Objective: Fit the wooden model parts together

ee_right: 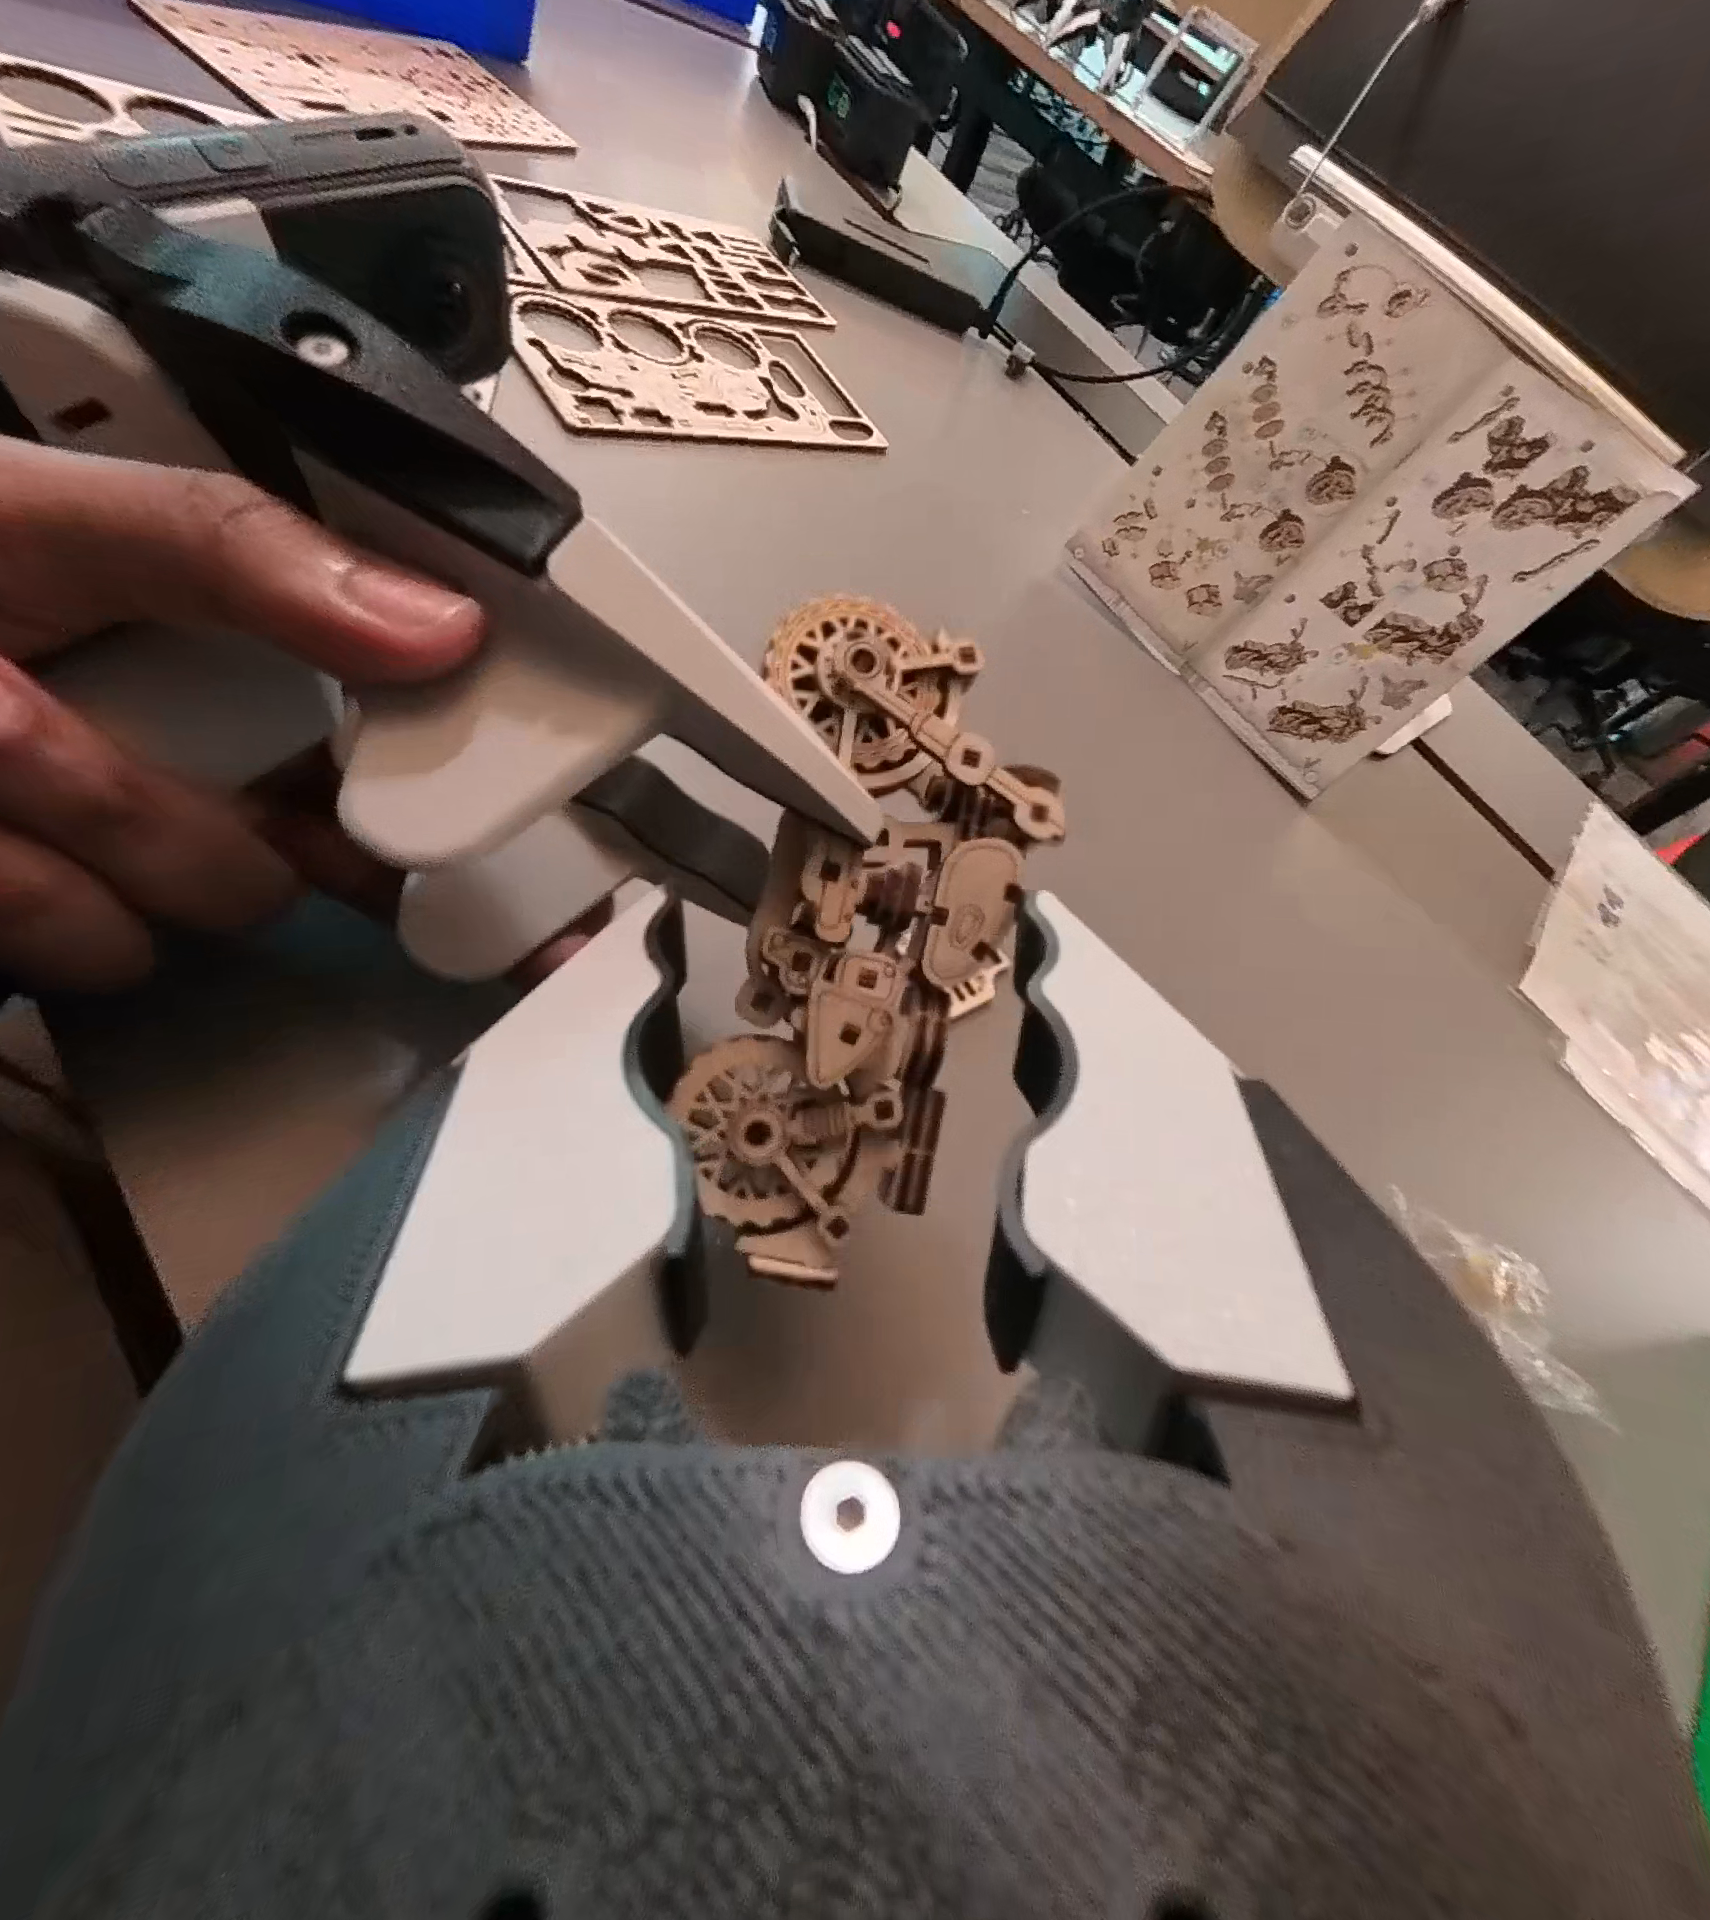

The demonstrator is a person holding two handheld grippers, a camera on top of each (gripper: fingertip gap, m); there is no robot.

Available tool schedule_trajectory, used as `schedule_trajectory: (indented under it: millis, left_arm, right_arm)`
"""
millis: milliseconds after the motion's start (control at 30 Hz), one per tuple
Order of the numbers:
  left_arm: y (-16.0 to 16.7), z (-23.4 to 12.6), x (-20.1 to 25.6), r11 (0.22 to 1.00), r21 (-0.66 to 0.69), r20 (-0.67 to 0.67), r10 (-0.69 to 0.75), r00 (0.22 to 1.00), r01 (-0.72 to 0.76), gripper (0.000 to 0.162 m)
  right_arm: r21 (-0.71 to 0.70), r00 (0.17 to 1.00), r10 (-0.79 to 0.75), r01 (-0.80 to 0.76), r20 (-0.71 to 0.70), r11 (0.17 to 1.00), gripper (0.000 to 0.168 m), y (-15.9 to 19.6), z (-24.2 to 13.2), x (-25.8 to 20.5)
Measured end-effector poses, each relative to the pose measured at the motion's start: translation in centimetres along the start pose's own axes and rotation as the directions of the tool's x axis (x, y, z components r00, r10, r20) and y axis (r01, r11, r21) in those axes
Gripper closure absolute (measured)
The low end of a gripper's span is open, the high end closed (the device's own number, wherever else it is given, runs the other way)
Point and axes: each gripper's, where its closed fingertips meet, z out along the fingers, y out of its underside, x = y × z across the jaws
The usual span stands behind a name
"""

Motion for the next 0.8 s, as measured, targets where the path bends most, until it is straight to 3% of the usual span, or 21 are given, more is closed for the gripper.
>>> schedule_trajectory:
  millis: [100,200,333,500,633,800]
  left_arm:
    - [0.2,0.0,0.1,0.999,0.023,-0.007,-0.026,1.0,0.026,0.124]
    - [0.4,0.0,0.2,0.999,0.018,-0.02,-0.026,0.999,0.026,0.124]
    - [0.7,0.2,0.6,0.999,-0.016,-0.031,0.041,0.999,-0.041,0.124]
    - [1.5,0.4,1.6,0.982,-0.109,-0.09,0.147,0.985,-0.157,0.111]
    - [1.3,0.2,2.5,0.957,-0.137,-0.147,0.237,0.96,-0.257,0.109]
    - [0.3,-0.4,3.6,0.917,-0.097,-0.193,0.365,0.911,-0.388,0.109]
  right_arm:
    - [-0.016,0.998,-0.025,0.024,-0.049,1.0,0.118,0.1,0.0,0.6]
    - [-0.015,0.999,0.004,-0.004,-0.036,1.0,0.119,0.1,-0.2,0.6]
    - [-0.005,0.999,0.027,-0.028,-0.02,1.0,0.119,0.2,-0.5,0.9]
    - [0.036,0.996,0.09,-0.089,-0.015,0.995,0.12,0.1,-1.2,2.1]
    - [0.115,0.96,0.267,-0.276,0.089,0.954,0.12,-0.7,-1.9,2.6]
    - [0.17,0.794,0.499,-0.576,0.347,0.799,0.121,-2.4,-2.8,2.3]
